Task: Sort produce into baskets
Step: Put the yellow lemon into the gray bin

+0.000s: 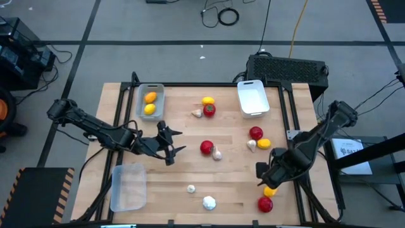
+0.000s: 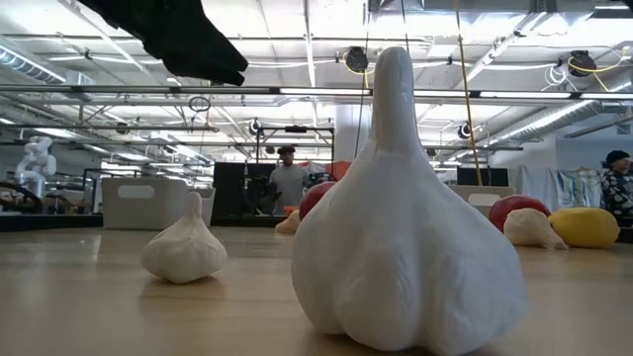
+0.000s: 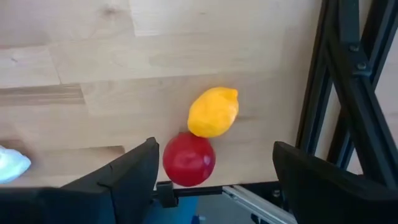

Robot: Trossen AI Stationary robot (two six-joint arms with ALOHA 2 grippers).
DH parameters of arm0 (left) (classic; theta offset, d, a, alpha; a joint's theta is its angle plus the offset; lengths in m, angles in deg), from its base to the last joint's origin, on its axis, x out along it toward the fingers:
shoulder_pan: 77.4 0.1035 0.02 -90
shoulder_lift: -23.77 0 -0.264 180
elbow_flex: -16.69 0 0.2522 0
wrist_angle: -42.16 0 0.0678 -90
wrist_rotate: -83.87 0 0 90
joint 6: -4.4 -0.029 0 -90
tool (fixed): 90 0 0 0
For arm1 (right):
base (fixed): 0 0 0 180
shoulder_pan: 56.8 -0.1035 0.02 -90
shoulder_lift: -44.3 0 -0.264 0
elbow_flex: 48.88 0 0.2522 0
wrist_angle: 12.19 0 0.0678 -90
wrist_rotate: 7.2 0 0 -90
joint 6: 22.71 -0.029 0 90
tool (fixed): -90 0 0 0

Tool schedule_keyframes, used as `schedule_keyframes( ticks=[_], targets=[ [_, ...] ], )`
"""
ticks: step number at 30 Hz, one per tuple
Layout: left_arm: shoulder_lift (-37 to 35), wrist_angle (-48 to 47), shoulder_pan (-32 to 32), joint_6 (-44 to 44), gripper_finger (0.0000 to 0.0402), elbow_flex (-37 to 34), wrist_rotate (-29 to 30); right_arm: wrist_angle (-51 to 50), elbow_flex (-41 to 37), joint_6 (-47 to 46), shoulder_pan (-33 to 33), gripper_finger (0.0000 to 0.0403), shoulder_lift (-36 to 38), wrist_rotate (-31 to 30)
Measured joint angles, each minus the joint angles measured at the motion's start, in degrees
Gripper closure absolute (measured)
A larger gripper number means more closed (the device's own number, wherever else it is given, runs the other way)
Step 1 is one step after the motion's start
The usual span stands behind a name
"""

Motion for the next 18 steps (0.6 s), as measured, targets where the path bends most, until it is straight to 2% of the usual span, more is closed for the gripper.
schedule_keyframes(
  ticks=[5,18],
  targets=[
    [0.0,-0.1,-0.2,0.0,0.0107,0.0,-3.8,0.1,0.0,-0.9,-0.5,0.0101,-4.0,0.0],
    [0.0,0.2,-0.1,0.4,0.0107,0.0,-4.4,3.8,-1.2,-1.0,-3.9,0.0101,-12.1,1.1]
  ],
)
